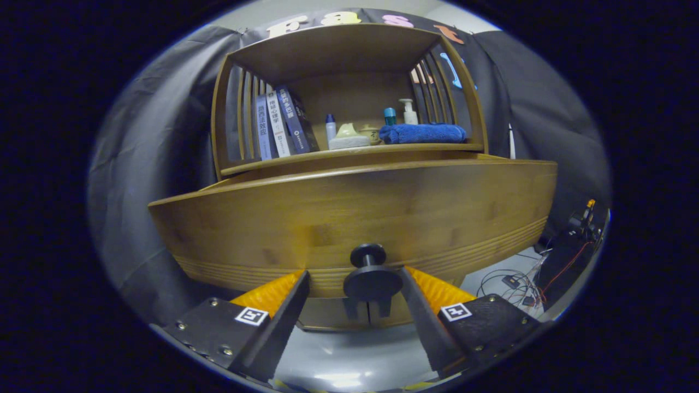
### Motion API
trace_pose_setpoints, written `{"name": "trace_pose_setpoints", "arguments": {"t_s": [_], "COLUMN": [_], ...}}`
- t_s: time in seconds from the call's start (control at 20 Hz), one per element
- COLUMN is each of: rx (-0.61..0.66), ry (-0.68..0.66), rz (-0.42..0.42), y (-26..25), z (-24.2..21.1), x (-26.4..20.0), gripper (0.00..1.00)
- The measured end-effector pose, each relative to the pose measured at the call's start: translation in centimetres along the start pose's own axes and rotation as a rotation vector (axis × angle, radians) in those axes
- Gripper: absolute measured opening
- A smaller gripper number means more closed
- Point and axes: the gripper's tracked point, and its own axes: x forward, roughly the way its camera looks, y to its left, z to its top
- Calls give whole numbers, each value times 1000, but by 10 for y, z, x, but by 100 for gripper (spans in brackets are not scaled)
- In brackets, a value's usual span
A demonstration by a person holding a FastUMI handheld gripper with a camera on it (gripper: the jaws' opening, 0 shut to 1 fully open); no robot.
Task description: Pull open the drawer, take out the items inside it, and place them on the countertop above the cabinet.
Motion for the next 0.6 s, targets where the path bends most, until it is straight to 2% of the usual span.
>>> {"name": "trace_pose_setpoints", "arguments": {"t_s": [0.6], "rx": [11], "ry": [-13], "rz": [-35], "y": [16], "z": [19], "x": [53], "gripper": [99]}}
